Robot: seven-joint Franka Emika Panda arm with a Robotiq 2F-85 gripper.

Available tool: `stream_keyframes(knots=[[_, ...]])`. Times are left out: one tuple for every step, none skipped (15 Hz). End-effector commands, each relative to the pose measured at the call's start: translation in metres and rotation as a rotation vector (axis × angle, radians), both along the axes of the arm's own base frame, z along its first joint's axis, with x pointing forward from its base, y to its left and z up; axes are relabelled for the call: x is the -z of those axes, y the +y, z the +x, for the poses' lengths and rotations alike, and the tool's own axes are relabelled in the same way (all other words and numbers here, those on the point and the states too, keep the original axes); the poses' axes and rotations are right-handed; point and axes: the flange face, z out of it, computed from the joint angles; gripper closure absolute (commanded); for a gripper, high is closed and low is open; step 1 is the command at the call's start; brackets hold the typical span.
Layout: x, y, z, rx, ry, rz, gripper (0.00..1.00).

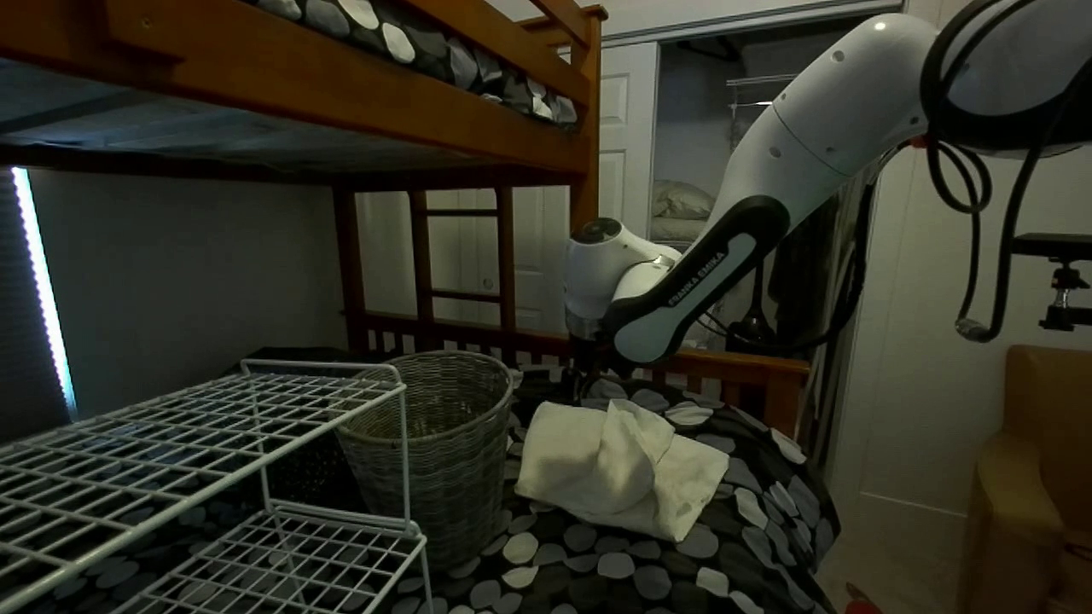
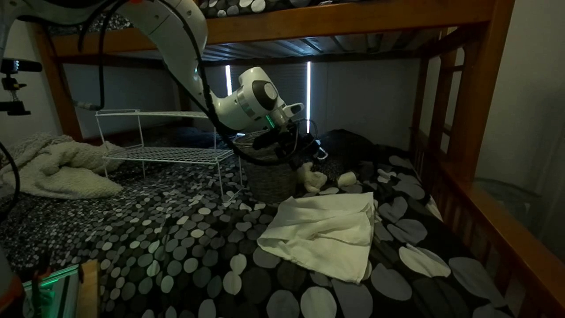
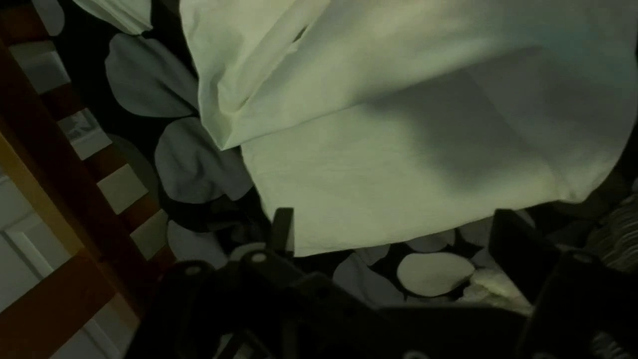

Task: Fold the towel three times

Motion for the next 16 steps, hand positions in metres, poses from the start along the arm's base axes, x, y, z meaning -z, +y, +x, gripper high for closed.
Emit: stream_keyframes(knots=[[0.037, 0.032, -0.046, -0.095, 0.135, -0.072, 0.0], [0.05, 0.039, -0.057, -0.108, 0.176, -0.095, 0.0], [0.064, 0.045, -0.07, -0.115, 0.213, -0.11, 0.0], [0.076, 0.048, -0.078, -0.125, 0.235, -0.132, 0.0], [0.088, 0.051, -0.085, -0.114, 0.246, -0.152, 0.0], [0.101, 0.053, -0.089, -0.129, 0.245, -0.16, 0.0], [0.113, 0.054, -0.092, -0.113, 0.241, -0.186, 0.0], [0.125, 0.054, -0.094, -0.11, 0.229, -0.207, 0.0], [0.136, 0.055, -0.096, -0.113, 0.222, -0.22, 0.0], [0.147, 0.056, -0.096, -0.112, 0.214, -0.221, 0.0], [0.156, 0.057, -0.097, -0.102, 0.201, -0.249, 0.0], [0.166, 0.06, -0.097, -0.093, 0.192, -0.261, 0.0], [0.174, 0.062, -0.097, -0.086, 0.181, -0.271, 0.0], [0.181, 0.063, -0.096, -0.08, 0.161, -0.283, 0.0], [0.186, 0.065, -0.094, -0.075, 0.134, -0.297, 0.0], [0.19, 0.067, -0.091, -0.071, 0.109, -0.313, 0.0]])
